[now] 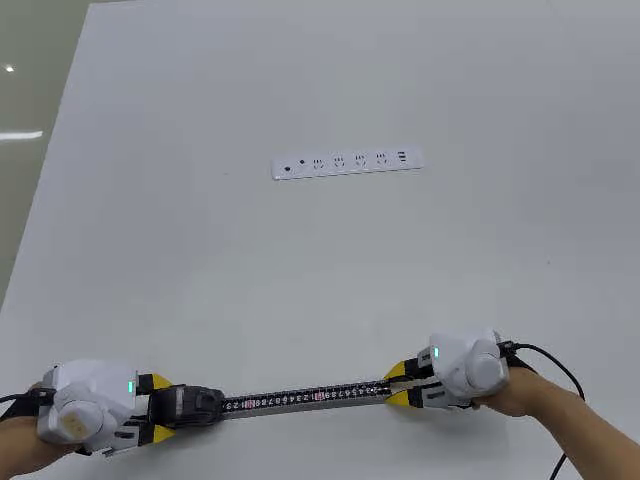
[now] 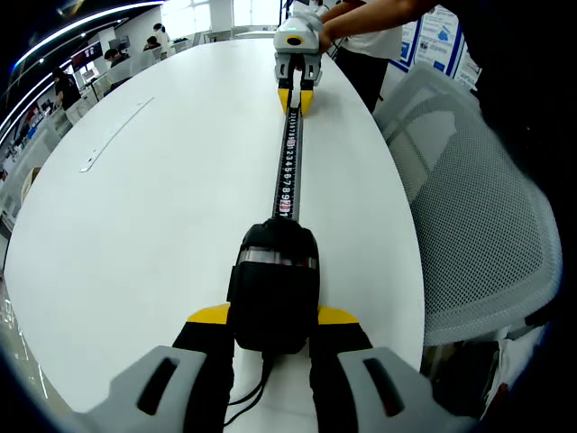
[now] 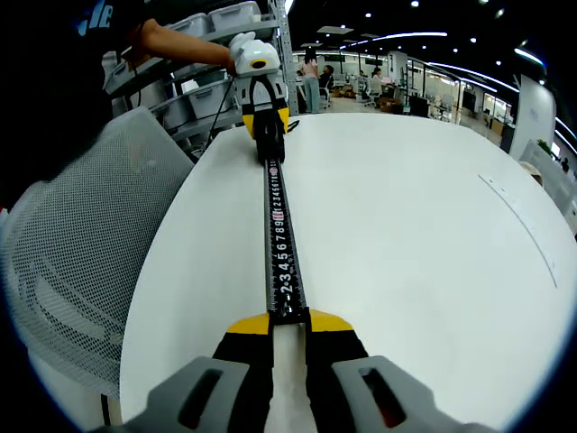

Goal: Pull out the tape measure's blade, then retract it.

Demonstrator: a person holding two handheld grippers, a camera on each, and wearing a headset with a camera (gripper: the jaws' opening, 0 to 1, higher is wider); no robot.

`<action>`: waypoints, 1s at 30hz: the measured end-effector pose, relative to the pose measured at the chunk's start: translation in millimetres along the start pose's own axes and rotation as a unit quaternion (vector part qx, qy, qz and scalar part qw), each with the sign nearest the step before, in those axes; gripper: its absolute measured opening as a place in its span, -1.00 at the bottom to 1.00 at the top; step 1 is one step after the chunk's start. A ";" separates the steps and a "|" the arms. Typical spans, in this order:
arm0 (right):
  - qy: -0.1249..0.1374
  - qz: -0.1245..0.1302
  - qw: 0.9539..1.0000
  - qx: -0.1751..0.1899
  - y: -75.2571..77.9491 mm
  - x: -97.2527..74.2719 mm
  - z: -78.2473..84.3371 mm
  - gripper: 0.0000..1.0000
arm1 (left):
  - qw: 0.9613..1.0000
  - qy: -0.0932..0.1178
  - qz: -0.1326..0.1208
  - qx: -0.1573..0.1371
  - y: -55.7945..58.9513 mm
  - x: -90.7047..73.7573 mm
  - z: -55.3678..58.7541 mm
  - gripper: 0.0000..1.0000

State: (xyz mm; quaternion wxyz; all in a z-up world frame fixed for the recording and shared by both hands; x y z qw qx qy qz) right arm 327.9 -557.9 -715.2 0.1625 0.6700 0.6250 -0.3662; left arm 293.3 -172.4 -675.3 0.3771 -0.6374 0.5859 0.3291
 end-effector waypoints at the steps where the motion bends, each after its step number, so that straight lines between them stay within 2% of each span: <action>1: 0.000 -0.001 1.000 0.001 0.5 0.2 0.2 -0.79 | 1.000 0.000 0.000 0.000 -0.2 0.1 0.0 -0.45; 13: -0.012 0.011 1.000 -0.015 -0.8 1.7 -0.8 -0.77 | 1.000 -0.003 0.007 0.007 -1.1 2.3 -2.3 -0.44; 30: -0.017 0.022 0.999 -0.017 -5.1 1.0 -0.5 -0.73 | 1.000 -0.010 0.008 0.012 -0.6 3.3 -3.5 -0.42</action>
Point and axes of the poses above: the centre of the closed fingertips' face, and the gripper's own axes: x roughly forward along the fingers, y roughly to its right, z roughly out of its underside, the point moved 9 cm from there along -x, roughly backward along the fingers, and after that the axes turned 12 degrees about x, right-handed, at the moved point
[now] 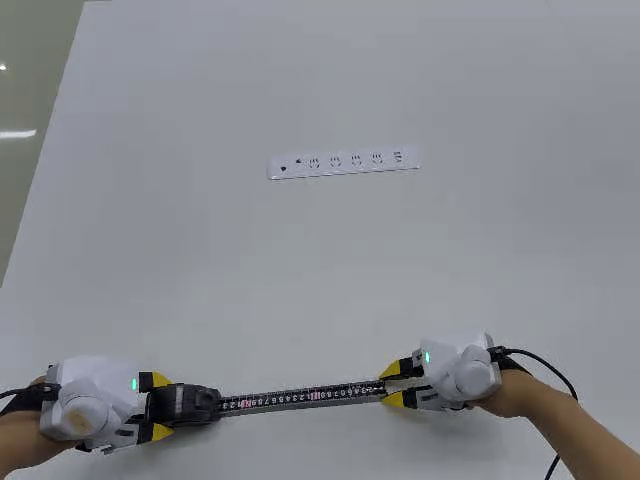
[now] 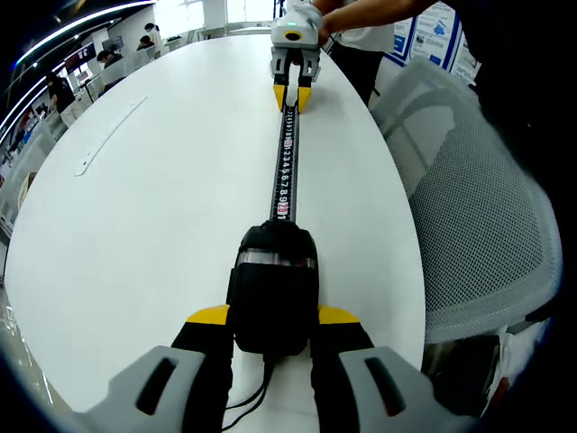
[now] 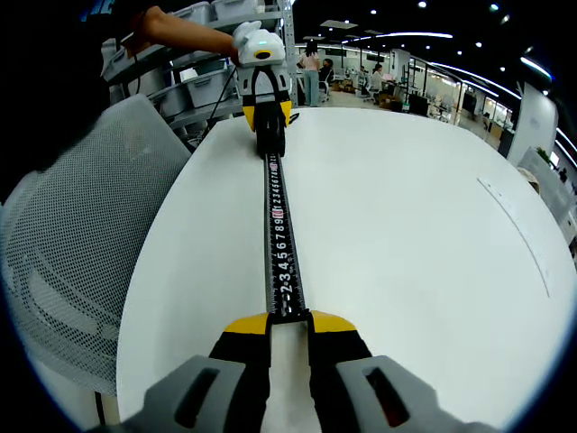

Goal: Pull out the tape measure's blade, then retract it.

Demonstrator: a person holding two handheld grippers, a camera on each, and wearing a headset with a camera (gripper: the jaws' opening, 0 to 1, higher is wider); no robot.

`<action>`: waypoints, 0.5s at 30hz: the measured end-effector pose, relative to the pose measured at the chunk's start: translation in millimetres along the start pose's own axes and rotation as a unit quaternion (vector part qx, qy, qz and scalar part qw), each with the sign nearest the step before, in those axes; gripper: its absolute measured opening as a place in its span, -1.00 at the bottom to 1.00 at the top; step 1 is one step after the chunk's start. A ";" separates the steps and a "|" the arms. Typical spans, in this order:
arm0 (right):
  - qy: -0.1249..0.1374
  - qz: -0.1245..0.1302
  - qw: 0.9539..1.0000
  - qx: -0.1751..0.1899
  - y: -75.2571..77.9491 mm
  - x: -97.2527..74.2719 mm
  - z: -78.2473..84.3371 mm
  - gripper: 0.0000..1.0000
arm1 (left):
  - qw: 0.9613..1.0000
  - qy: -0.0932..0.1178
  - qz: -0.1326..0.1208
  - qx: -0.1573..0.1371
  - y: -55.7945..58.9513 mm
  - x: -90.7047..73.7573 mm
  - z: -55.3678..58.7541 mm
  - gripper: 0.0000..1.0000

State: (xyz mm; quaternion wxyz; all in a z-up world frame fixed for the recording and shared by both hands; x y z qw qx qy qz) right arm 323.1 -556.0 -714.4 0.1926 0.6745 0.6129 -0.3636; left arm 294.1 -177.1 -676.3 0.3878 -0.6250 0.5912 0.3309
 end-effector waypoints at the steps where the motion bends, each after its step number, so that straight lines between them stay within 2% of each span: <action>1: -0.001 0.001 1.000 0.000 -0.4 -0.2 -0.1 -0.72 | 1.000 0.000 0.000 -0.001 0.0 0.0 0.1 -0.42; 15: 0.005 0.017 1.000 0.006 -2.9 -8.8 1.2 -0.62 | 1.000 0.004 -0.014 -0.003 0.9 -0.4 0.8 -0.40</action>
Point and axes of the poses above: the centre of the closed fingertips' face, and the gripper's own axes: x roughly forward along the fingers, y roughly to its right, z roughly out of its underside, the point moved 9 cm from there along -x, roughly backward along the fingers, and after that the axes turned 12 degrees about x, right-handed, at the moved point
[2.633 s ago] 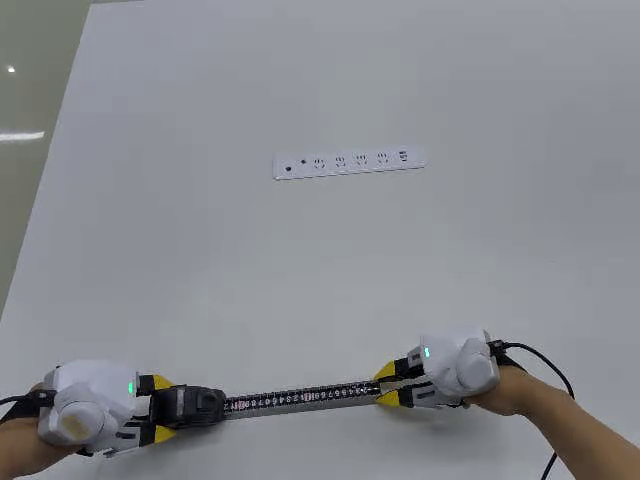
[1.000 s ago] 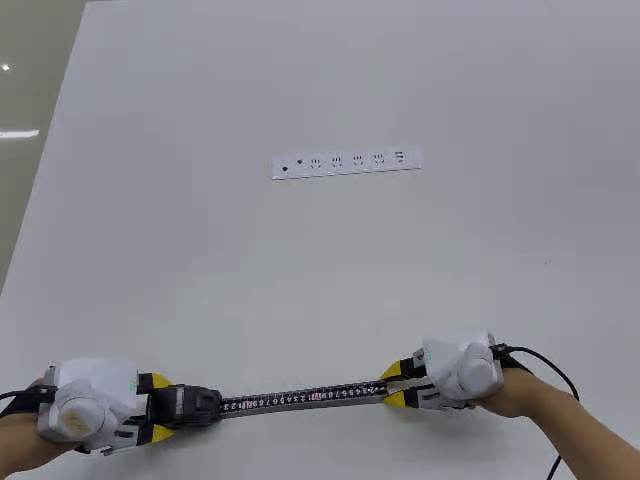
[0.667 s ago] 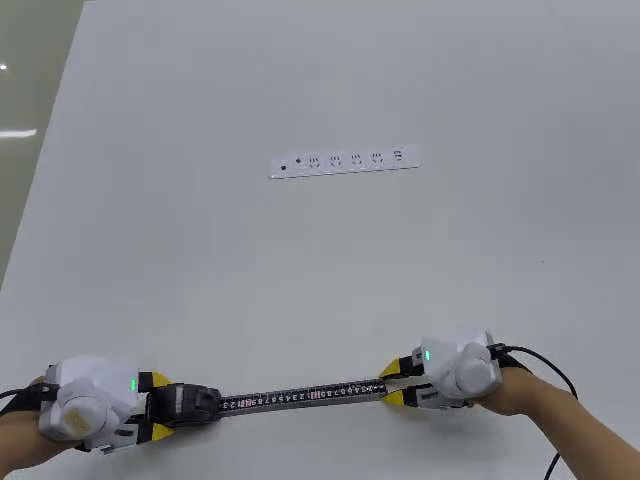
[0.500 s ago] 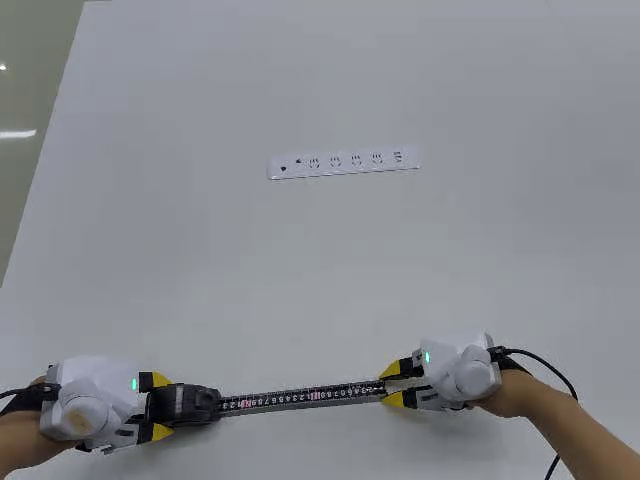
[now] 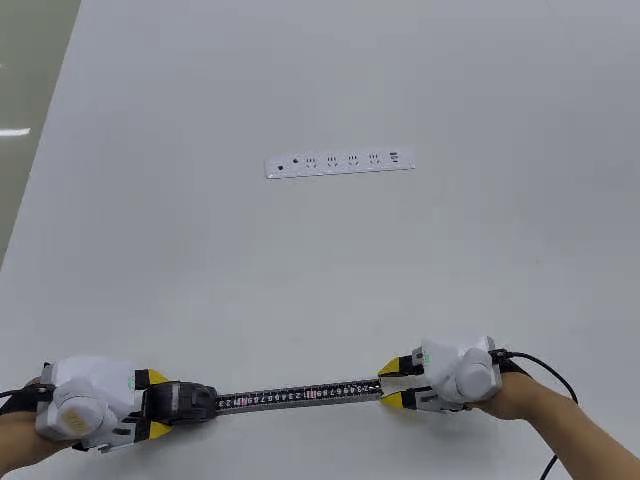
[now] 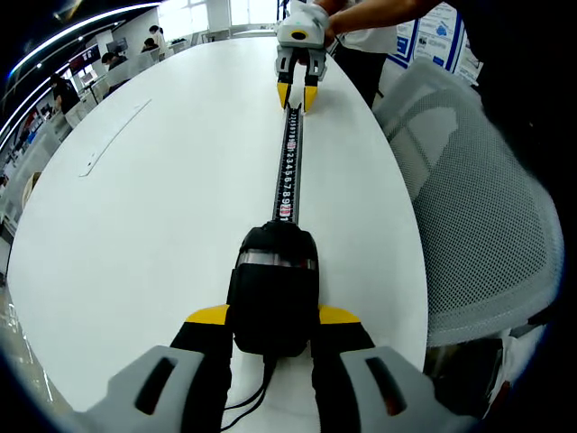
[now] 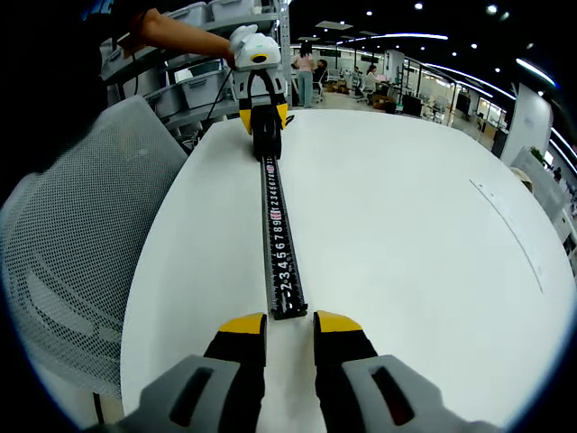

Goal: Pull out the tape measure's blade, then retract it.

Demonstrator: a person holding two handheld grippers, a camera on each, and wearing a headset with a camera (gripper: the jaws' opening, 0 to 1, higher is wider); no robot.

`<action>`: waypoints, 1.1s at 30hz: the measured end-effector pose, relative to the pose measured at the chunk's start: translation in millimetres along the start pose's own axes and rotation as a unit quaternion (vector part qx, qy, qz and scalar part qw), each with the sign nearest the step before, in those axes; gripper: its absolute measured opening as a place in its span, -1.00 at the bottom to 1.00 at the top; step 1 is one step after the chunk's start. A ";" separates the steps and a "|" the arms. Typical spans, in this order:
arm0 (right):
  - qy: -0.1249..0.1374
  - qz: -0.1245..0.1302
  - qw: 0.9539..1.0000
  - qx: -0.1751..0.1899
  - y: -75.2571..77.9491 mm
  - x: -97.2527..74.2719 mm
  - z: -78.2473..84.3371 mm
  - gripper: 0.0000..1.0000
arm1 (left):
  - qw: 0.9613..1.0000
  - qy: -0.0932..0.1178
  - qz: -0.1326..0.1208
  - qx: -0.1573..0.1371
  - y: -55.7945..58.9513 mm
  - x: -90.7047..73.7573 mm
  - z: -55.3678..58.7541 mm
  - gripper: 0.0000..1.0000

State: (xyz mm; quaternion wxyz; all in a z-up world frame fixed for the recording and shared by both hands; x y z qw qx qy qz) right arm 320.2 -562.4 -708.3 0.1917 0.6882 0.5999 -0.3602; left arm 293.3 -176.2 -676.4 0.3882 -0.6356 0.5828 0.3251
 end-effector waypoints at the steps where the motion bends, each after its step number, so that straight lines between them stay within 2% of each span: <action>1: 0.001 0.003 1.000 0.002 -0.2 -1.3 0.3 -0.61 | 1.000 0.000 -0.001 0.000 0.1 0.0 -0.1 -0.40; 10: 0.005 0.024 0.999 0.021 -2.6 -10.2 2.0 -0.50 | 1.000 0.007 -0.011 -0.014 1.3 -2.6 -2.0 -0.34; 17: 0.012 0.042 0.998 0.043 -9.6 -19.4 1.3 -0.37 | 0.998 0.010 -0.035 -0.049 6.4 -10.7 -1.4 -0.22; 20: 0.017 0.051 0.997 0.050 -12.3 -21.5 1.8 -0.33 | 0.996 0.018 -0.049 -0.067 9.4 -14.5 -1.3 -0.19; 22: 0.019 0.062 0.996 0.059 -13.7 -23.1 2.0 -0.29 | 0.994 0.025 -0.070 -0.078 10.9 -18.1 -2.6 -0.18; 24: 0.023 0.067 0.995 0.070 -16.8 -24.8 2.2 -0.24 | 0.992 0.027 -0.075 -0.099 14.7 -19.6 0.7 -0.14; 30: 0.036 0.083 0.992 0.086 -26.4 -29.1 4.7 -0.14 | 0.987 0.033 -0.088 -0.127 27.9 -22.0 2.1 -0.03; 33: 0.043 0.094 0.989 0.102 -32.4 -32.0 7.8 -0.09 | 0.983 0.044 -0.099 -0.148 36.7 -20.5 0.1 0.00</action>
Point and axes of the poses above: the centre of the closed fingertips' face, and the gripper's own axes: x roughly forward along the fingers, y roughly to its right, z roughly out of its underside, the point moved 9 cm from there along -x, roughly backward along the fingers, and after that the axes turned 12 degrees about x, right-handed, at the moved point
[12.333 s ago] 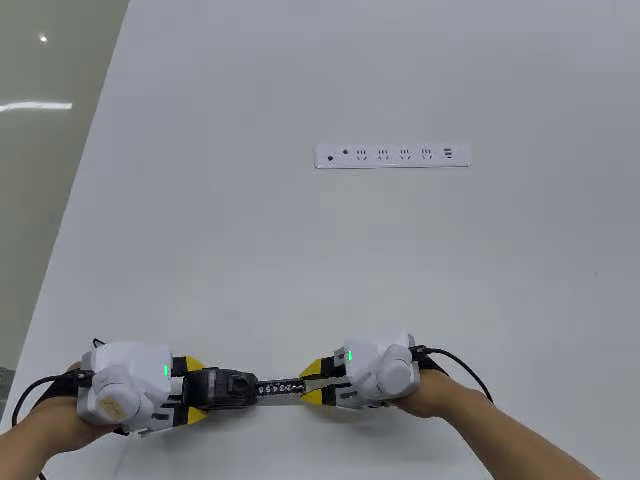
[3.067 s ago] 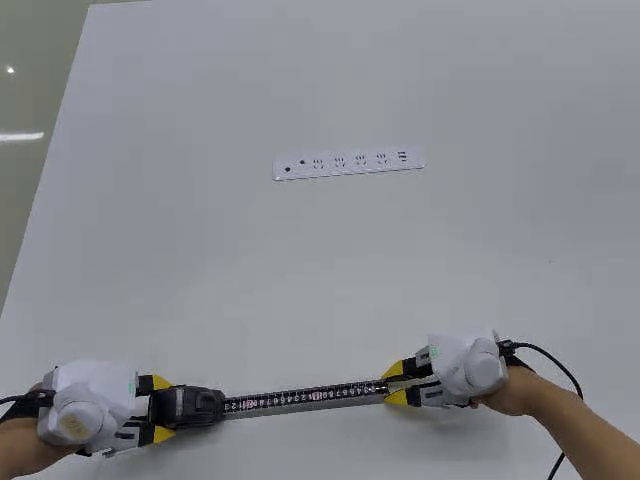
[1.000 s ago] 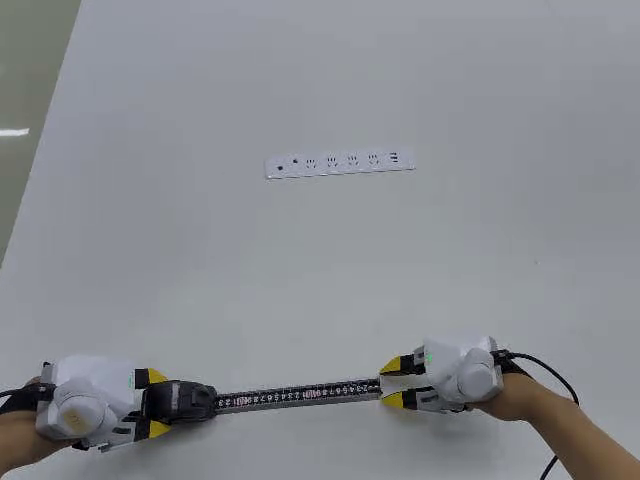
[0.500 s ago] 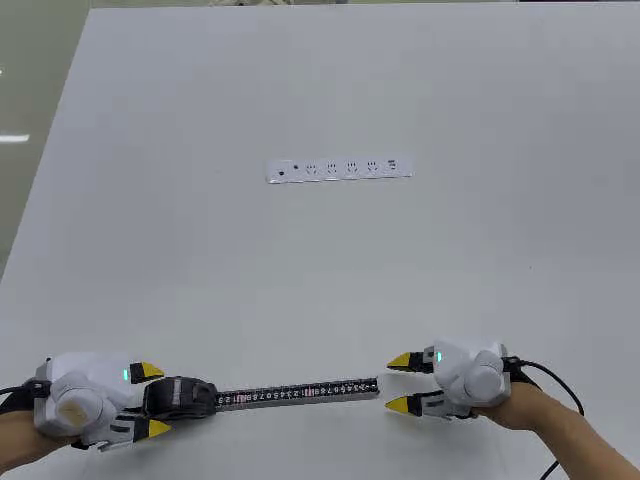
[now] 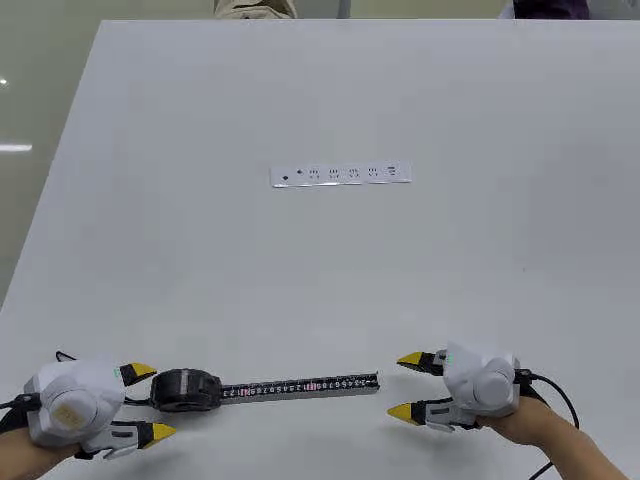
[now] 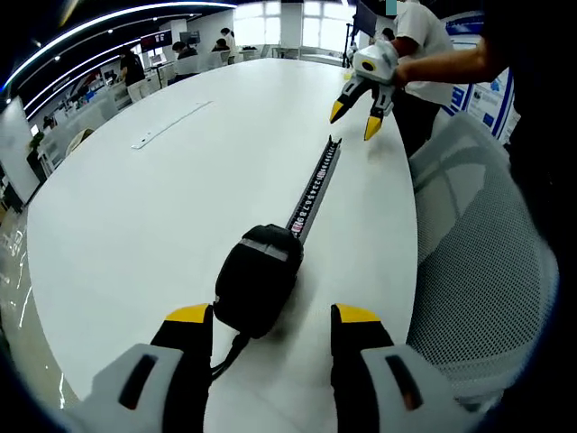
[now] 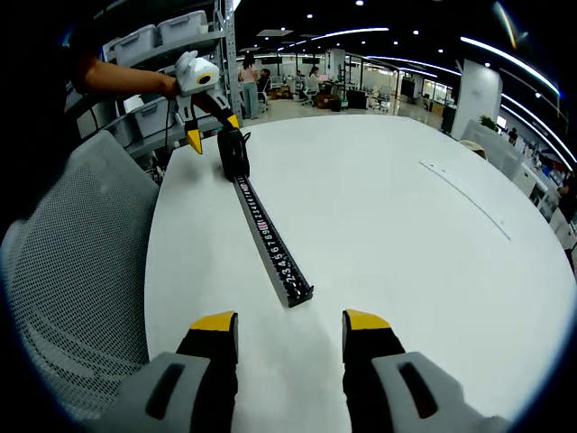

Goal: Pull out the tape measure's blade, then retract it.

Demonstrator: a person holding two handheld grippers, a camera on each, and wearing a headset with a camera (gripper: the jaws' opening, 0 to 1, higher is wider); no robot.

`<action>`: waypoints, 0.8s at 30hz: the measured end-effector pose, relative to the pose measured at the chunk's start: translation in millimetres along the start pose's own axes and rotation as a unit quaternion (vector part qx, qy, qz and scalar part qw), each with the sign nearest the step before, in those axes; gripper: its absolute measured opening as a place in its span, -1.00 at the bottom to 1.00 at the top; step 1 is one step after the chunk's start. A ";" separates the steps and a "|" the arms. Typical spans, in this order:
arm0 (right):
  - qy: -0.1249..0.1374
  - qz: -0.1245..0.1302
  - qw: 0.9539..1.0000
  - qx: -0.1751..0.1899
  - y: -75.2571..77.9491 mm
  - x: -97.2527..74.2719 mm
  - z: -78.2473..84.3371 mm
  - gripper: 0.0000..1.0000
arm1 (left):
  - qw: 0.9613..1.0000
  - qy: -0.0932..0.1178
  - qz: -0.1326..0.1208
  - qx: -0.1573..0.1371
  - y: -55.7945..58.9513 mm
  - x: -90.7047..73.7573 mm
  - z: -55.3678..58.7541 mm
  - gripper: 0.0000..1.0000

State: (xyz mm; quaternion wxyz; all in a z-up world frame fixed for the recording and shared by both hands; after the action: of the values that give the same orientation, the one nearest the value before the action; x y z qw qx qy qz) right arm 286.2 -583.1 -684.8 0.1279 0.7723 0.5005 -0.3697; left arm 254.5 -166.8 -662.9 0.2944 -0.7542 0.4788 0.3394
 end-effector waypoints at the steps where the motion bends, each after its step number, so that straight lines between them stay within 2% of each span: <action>1: 0.002 0.003 1.000 0.001 -1.4 -1.3 0.8 -0.06 | 1.000 0.003 -0.005 -0.005 1.7 0.2 0.2 0.04; 3: 0.008 0.013 1.000 0.011 -3.5 -4.5 2.2 -0.04 | 1.000 0.007 -0.013 -0.020 7.2 -1.0 1.6 0.13; 8: 0.024 0.033 0.999 0.028 -10.7 -12.0 1.0 0.04 | 0.997 0.024 -0.046 -0.050 17.6 -7.2 1.0 0.18; 10: 0.040 0.040 0.998 0.038 -14.3 -14.2 -0.7 0.09 | 0.996 0.031 -0.063 -0.057 21.6 -10.6 0.4 0.23; 12: 0.046 0.039 0.997 0.048 -18.2 -15.6 -0.7 0.17 | 0.995 0.032 -0.063 -0.063 25.9 -12.2 1.1 0.30; 14: 0.046 0.046 0.997 0.046 -21.3 -16.3 1.3 0.19 | 0.993 0.034 -0.076 -0.083 30.4 -13.8 2.9 0.33; 17: 0.055 0.056 0.995 0.060 -26.0 -18.8 1.0 0.26 | 0.990 0.047 -0.088 -0.103 37.3 -16.5 2.8 0.40; 24: 0.073 0.084 0.990 0.083 -35.9 -24.8 4.4 0.38 | 0.985 0.047 -0.121 -0.117 50.5 -20.0 4.6 0.57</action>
State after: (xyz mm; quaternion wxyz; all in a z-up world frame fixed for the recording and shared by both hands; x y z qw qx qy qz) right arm 247.6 -585.6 -664.4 0.0571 0.8446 0.4089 -0.3410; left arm 200.7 -171.4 -655.8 0.2198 -0.8512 0.3540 0.3191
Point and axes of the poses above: the centre of the closed fingertips' face, and the gripper's own axes: x roughly forward along the fingers, y roughly to its right, z roughly out of its underside, the point moved 9 cm from there along -x, roughly backward along the fingers, and after that the axes turned 12 degrees about x, right-handed, at the moved point
